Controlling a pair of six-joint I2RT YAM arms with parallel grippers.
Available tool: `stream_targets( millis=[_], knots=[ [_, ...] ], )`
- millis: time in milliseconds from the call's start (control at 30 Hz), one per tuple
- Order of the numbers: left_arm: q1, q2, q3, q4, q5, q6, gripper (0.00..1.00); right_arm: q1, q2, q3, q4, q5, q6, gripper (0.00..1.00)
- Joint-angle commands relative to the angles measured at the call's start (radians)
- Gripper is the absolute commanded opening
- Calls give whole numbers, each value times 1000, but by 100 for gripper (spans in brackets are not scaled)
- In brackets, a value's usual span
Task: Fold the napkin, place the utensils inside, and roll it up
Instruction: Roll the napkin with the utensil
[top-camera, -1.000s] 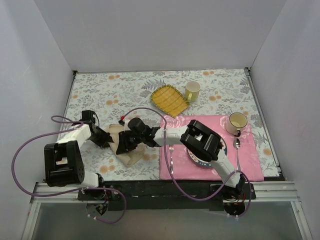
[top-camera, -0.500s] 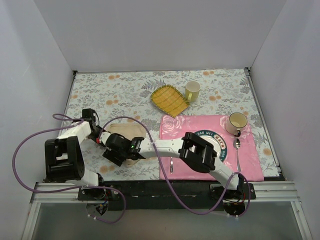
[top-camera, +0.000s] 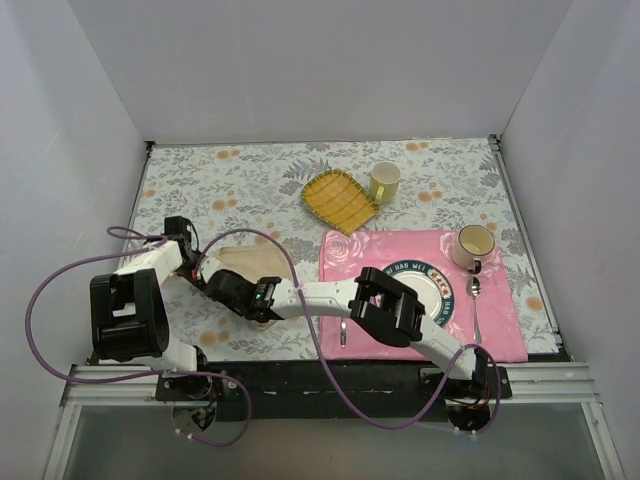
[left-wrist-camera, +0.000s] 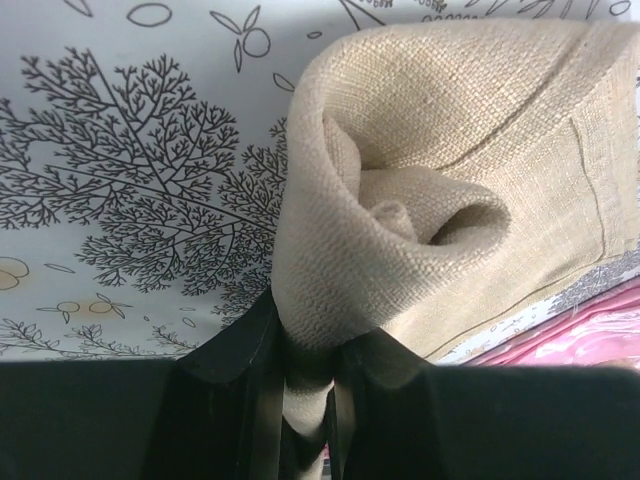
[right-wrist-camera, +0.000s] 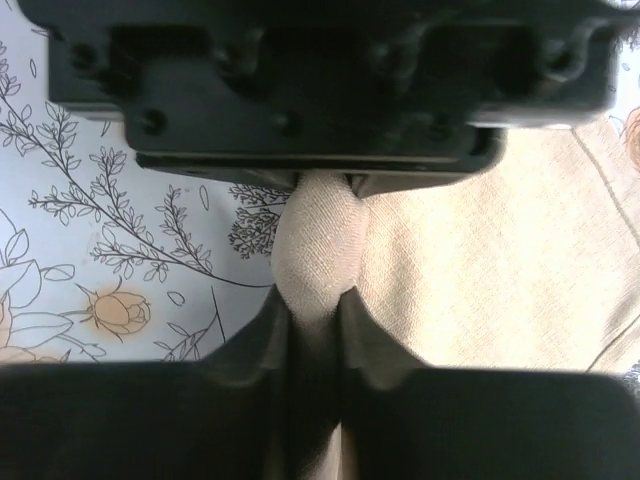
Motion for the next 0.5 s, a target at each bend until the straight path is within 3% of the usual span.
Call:
stream_targets(
  millis=[0,33,67,100,200,300,467],
  knots=[
    [-7,23,11,37,57,96,1,-47,-21,-90,-8,-199,108,4],
    [-7,17,11,57,83,122,5,-54,-23,-99,-1,-231,122,1],
    [-7,5,10,74,118,127,15,-66,-30,-128,7,-291,144,1],
    [-7,-31,5,114,129,133,31,-74,-36,-150,46,-326,185,1],
    [-5,-104,14,142,126,144,57,-110,-69,-263,175,-463,298,1],
    [-7,-133,43,113,89,165,67,-170,-101,-415,332,-655,403,1],
    [-7,-202,17,91,66,152,72,-262,-92,-566,672,-898,650,1]
  ],
)
